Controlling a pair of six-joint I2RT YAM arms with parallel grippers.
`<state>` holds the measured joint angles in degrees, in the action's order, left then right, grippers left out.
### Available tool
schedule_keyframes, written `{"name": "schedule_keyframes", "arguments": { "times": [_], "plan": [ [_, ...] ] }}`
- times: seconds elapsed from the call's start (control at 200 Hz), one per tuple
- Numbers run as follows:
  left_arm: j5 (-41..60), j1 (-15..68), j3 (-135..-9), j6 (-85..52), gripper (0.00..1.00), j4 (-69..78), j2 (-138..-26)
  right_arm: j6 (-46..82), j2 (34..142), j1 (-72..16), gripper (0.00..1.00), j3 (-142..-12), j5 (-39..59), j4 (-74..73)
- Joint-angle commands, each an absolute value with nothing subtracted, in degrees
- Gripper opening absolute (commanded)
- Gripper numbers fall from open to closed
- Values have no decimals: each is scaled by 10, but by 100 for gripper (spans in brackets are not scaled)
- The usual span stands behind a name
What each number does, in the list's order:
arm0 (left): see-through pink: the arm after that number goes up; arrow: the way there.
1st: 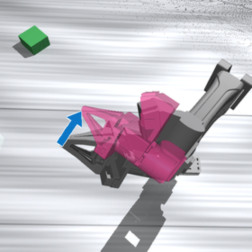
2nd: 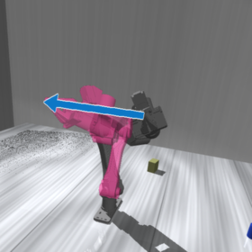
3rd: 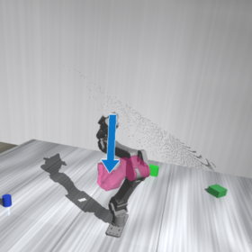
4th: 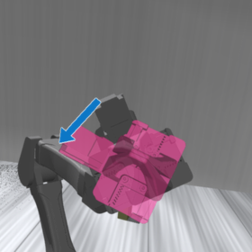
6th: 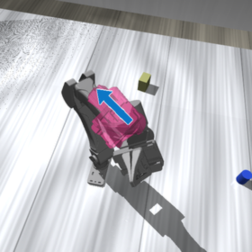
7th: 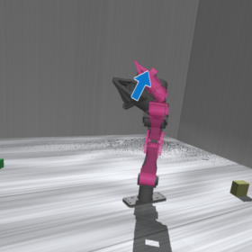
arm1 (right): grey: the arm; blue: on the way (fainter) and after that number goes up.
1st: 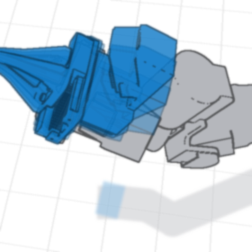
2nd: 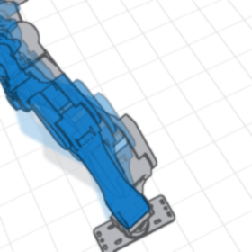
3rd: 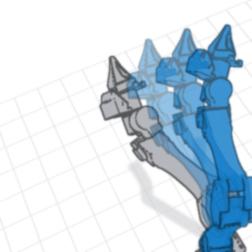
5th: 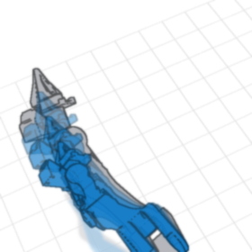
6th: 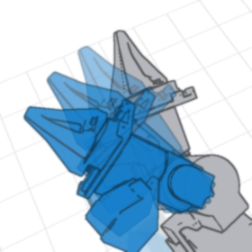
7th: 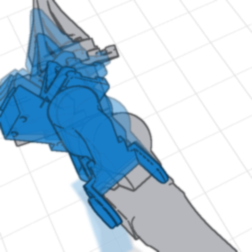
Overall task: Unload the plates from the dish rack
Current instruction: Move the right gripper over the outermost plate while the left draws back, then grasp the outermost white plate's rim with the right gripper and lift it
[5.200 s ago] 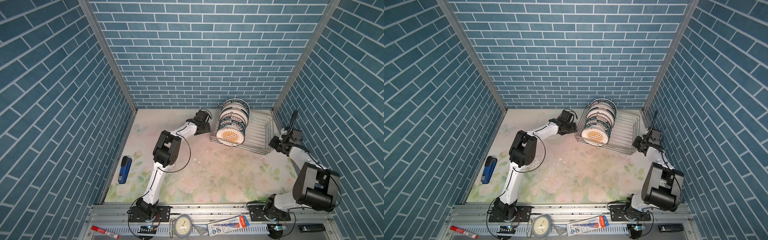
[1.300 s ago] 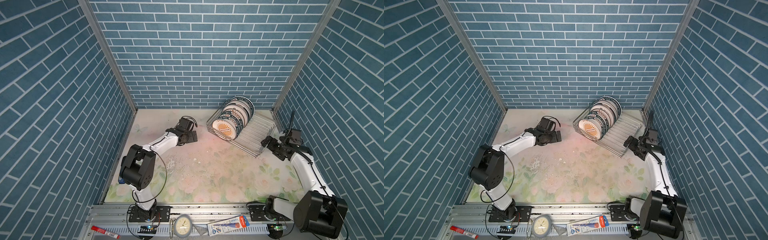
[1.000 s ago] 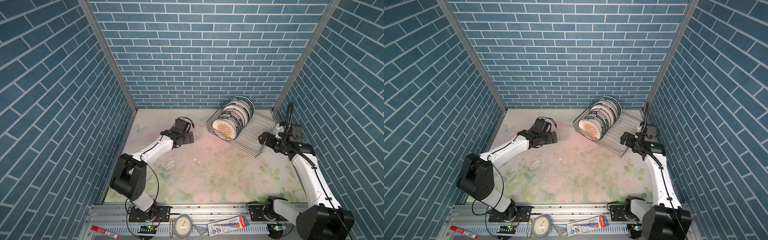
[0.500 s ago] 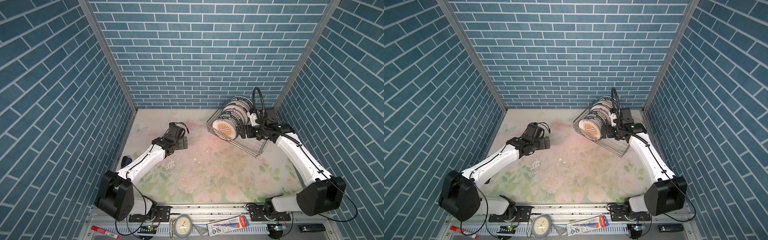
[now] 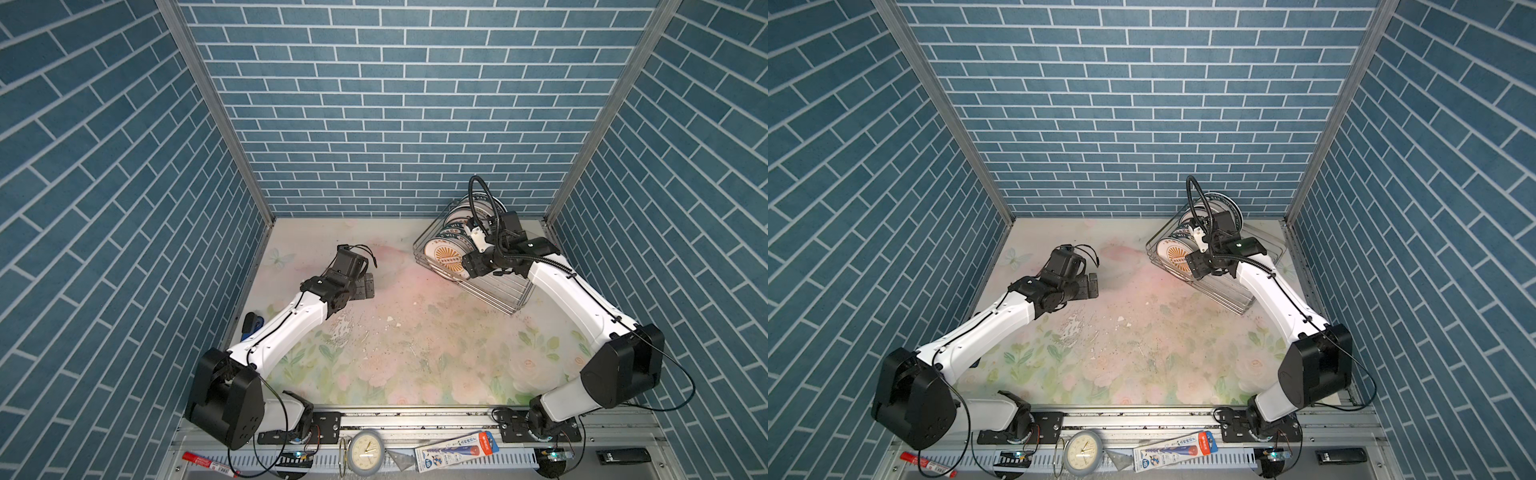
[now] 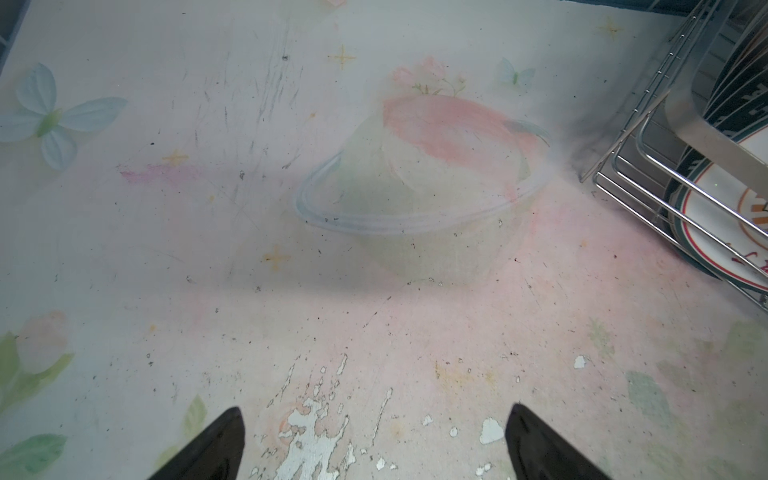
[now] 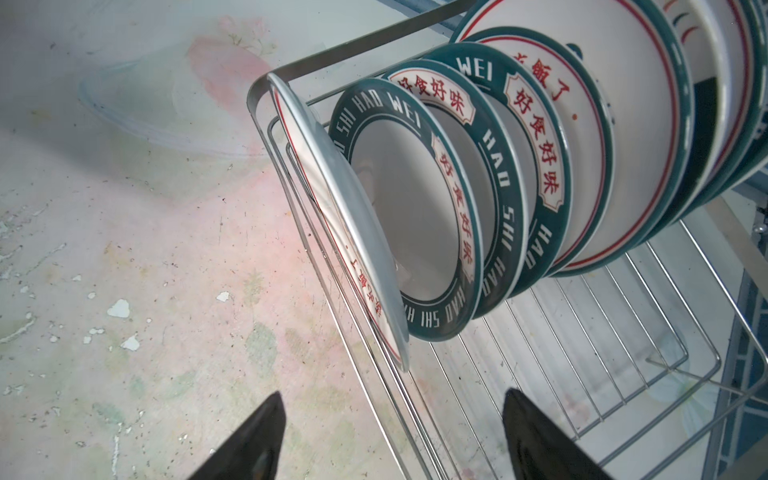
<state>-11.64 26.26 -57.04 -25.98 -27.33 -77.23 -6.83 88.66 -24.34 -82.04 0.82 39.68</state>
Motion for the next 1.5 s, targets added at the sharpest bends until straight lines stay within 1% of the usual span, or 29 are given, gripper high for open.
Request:
{"name": "schedule_keyframes", "arguments": {
  "times": [0.0,0.09,0.19,0.26,0.315,0.375,0.44,0.525,0.595,0.65,0.71,0.81,0.895,0.925,0.945,1.005,1.045,1.075,1.19,1.22,1.345,1.495],
  "plan": [
    [-132,262,-552,-260,99,-273,-761,-104,904,-249,78,-854,0,379],
    [-137,261,-539,-263,99,-259,-748,-105,913,-250,76,-854,8,367],
    [-143,261,-534,-265,99,-257,-735,-105,927,-250,71,-861,19,362],
    [-154,261,-536,-267,99,-262,-731,-105,935,-251,70,-864,21,356],
    [-164,260,-536,-277,99,-270,-728,-104,944,-251,65,-868,22,354],
    [-157,260,-534,-277,99,-265,-723,-105,951,-252,63,-869,25,347],
    [-159,259,-535,-282,99,-269,-721,-103,955,-254,55,-869,25,341],
    [-167,260,-542,-285,99,-284,-723,-103,963,-254,51,-872,21,338],
    [-168,259,-546,-284,99,-291,-726,-103,972,-254,44,-877,20,338],
    [-170,259,-548,-282,99,-294,-728,-103,979,-254,43,-880,18,338],
    [-177,259,-549,-285,99,-300,-728,-103,985,-254,39,-885,17,341],
    [-188,259,-555,-286,99,-314,-731,-103,997,-255,37,-892,10,338],
    [-190,258,-556,-285,99,-320,-730,-105,1007,-255,30,-898,3,338],
    [-192,259,-556,-285,99,-321,-730,-106,1009,-255,29,-899,2,338],
    [-191,259,-556,-283,99,-321,-729,-106,1011,-255,25,-900,0,338],
    [-192,259,-555,-283,99,-323,-728,-109,1013,-255,22,-901,1,341],
    [-191,259,-555,-283,99,-326,-726,-111,1016,-255,21,-903,2,345],
    [-190,259,-554,-282,99,-327,-725,-112,1018,-255,19,-904,1,348],
    [-190,259,-553,-281,99,-327,-725,-116,1017,-255,17,-896,4,337],
    [-193,259,-553,-281,99,-328,-727,-117,1016,-255,15,-892,7,332],
    [-200,259,-548,-290,99,-323,-729,-121,1009,-255,0,-877,16,313],
    [-186,259,-532,-292,99,-292,-719,-128,1005,-255,0,-877,10,317]
  ]
}}
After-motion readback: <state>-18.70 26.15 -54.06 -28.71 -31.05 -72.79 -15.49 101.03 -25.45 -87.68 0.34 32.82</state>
